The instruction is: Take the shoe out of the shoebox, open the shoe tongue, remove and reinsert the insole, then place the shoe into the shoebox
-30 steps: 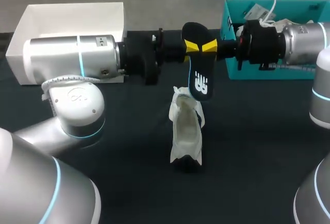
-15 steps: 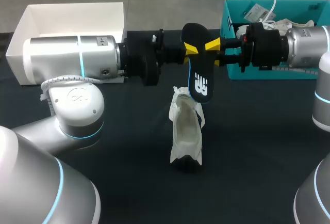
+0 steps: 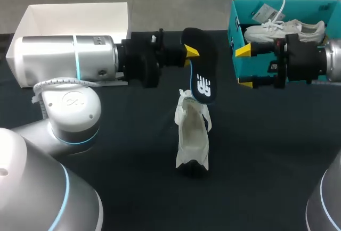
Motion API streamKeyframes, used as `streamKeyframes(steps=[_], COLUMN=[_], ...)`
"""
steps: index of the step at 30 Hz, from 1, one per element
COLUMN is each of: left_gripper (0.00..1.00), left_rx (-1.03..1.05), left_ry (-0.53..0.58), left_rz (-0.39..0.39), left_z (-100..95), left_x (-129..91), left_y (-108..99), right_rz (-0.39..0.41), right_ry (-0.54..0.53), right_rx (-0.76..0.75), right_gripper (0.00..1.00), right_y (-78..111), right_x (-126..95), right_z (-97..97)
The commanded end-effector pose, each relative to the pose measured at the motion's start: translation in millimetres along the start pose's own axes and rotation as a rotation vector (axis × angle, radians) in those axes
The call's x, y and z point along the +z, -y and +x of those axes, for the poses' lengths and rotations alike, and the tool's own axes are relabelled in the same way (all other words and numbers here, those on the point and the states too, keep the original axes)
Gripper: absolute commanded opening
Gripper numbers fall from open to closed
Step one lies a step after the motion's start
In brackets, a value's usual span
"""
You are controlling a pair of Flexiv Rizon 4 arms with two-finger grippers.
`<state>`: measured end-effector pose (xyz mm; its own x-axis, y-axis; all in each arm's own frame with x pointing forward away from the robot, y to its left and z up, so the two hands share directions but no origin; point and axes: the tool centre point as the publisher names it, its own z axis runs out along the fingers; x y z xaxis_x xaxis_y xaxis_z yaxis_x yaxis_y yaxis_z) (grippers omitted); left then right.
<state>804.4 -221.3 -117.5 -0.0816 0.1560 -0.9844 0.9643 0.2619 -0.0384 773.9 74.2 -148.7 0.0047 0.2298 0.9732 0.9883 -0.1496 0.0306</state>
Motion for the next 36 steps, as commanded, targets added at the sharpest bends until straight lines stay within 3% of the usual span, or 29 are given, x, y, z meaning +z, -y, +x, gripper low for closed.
streamKeyframes(steps=[1, 12, 18, 28, 36], left_gripper=[0.00, 0.00, 0.00, 0.00, 0.00], left_rx=[-0.009, -0.050, -0.052, -0.068, -0.077], left_ry=[-0.008, 0.011, -0.005, -0.019, -0.020], left_rz=[-0.006, -0.012, -0.008, -0.011, -0.008], left_z=[-2.5, -17.6, -14.5, -9.1, -8.5], left_x=[-2.8, -9.8, -11.3, -14.6, -16.7], left_y=[2.0, 10.6, 11.4, 11.9, 10.2], right_rz=[-0.055, -0.078, -0.078, -0.089, -0.125], right_ry=[0.058, 0.079, 0.079, 0.168, 0.239], right_rx=[0.011, 0.025, 0.025, 0.028, 0.071], right_gripper=[1.00, 1.00, 1.00, 1.00, 1.00], right_y=[24.4, 26.4, 26.4, 60.9, 87.6], right_x=[-32.0, -36.9, -36.9, -94.6, -126.3], right_z=[6.7, 7.2, 7.2, -11.1, -7.2])
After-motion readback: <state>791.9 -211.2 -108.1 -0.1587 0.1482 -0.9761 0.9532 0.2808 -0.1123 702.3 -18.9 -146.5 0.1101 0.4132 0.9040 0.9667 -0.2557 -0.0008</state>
